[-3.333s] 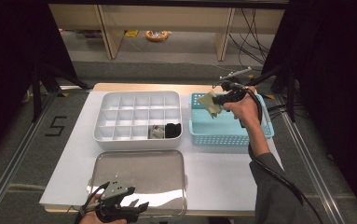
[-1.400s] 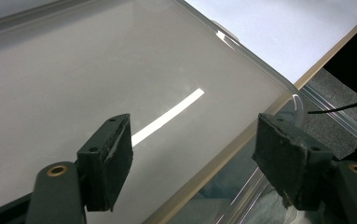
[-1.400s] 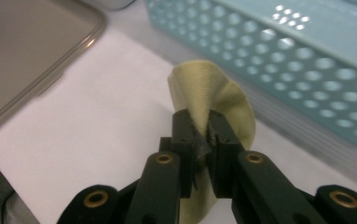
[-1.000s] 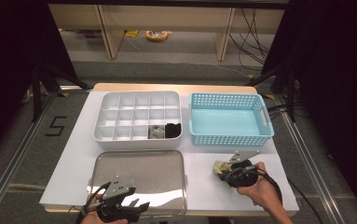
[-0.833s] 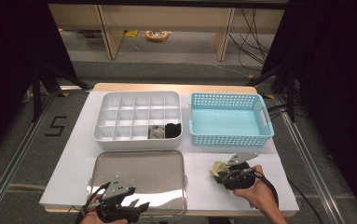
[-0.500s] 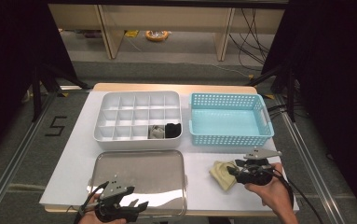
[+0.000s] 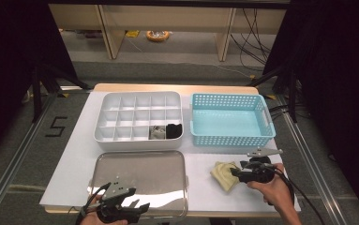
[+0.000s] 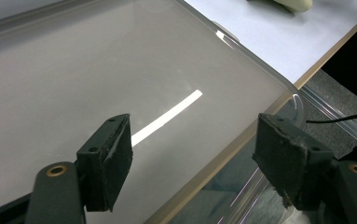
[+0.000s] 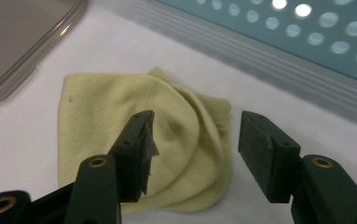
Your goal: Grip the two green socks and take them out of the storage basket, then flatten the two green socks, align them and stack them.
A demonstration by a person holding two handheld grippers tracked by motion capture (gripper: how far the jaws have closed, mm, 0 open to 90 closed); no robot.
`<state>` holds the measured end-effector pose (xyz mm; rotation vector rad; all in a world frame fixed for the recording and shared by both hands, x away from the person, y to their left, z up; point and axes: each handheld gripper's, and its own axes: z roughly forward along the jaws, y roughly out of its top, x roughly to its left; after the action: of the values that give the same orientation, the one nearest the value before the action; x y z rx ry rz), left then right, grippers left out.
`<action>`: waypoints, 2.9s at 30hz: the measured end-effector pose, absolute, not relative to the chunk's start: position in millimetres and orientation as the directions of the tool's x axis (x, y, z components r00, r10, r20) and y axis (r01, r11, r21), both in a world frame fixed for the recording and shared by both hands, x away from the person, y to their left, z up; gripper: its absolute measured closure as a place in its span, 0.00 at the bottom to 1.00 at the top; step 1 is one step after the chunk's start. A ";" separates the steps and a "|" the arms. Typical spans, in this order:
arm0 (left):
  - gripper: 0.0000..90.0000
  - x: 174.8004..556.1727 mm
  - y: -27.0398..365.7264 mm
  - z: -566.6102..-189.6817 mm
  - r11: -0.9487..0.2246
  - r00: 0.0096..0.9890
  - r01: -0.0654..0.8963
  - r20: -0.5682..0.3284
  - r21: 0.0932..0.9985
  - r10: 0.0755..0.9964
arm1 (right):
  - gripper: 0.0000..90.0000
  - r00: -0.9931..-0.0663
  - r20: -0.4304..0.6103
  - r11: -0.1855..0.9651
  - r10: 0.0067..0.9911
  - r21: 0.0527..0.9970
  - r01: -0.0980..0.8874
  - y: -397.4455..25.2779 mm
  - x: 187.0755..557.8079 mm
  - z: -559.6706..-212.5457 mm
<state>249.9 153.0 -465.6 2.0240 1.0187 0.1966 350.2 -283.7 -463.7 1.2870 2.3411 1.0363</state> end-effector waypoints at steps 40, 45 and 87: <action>0.30 247.5 151.9 -464.0 -0.319 0.673 0.573 -0.211 0.754 0.709 | 0.95 -0.834 0.059 0.623 0.549 0.636 0.455 -177.8 288.2 -450.6; 0.30 247.5 152.1 -464.2 -0.334 0.678 0.572 -0.202 0.749 0.707 | 0.89 -0.828 0.079 0.607 0.555 0.643 0.468 -175.3 288.5 -454.9; 0.30 247.9 143.8 -470.4 -0.357 0.683 0.587 -0.206 0.727 0.701 | 0.35 -0.607 0.083 0.415 0.790 0.656 0.631 -279.6 355.2 -458.3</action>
<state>247.9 143.8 -470.4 2.0678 0.9878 0.1759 355.2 -279.6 -458.3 1.2467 2.4324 0.9705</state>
